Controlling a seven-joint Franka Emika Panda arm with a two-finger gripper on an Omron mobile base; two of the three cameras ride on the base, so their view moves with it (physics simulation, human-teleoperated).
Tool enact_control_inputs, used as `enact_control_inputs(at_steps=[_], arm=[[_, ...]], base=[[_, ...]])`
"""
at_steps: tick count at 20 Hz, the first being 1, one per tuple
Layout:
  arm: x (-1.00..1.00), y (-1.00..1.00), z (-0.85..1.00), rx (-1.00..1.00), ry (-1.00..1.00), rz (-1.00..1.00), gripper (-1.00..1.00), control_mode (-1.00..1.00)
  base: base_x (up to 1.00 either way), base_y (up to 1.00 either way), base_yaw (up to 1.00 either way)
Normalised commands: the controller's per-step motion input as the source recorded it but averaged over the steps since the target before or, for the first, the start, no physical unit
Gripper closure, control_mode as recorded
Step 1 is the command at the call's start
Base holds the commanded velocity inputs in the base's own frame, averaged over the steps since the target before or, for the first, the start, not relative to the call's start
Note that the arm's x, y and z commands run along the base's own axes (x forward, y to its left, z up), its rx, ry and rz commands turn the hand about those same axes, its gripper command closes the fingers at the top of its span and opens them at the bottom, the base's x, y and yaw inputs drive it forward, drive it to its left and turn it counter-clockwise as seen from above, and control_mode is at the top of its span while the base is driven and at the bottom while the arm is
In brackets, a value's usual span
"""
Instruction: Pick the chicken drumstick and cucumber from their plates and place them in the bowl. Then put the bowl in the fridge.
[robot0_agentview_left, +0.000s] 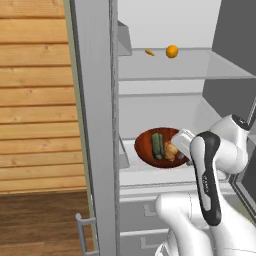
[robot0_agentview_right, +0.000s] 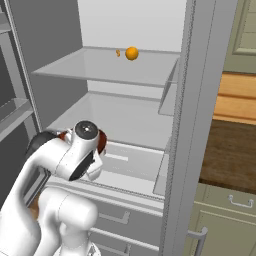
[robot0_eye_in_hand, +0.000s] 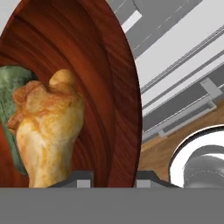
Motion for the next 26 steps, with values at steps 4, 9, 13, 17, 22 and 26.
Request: enact_control_inputs(at_steps=[4, 9, 13, 17, 22, 26], arm=[[0.94, -0.26, 0.11, 0.0, 0.0, 0.0, 1.0, -1.0], [0.68, -0.2, 0.13, 0.01, -0.01, 0.0, 1.0, -1.0], [0.96, -0.1, 0.05, 0.0, 0.01, -0.03, 1.0, -1.0], [0.73, -0.04, 0.1, 0.04, 0.0, -0.01, 1.0, -1.0], [0.45, 0.0, 0.0, 0.02, 0.0, -0.06, 1.0, -1.0], [0.11, 0.0, -0.11, 0.02, -0.01, -0.08, 1.0, -1.0]], base=[[0.0, 0.0, 0.0], [0.0, 0.0, 0.0], [0.0, 0.0, 0.0], [0.0, 0.0, 0.0], [0.0, 0.0, 0.0], [0.0, 0.0, 0.0]])
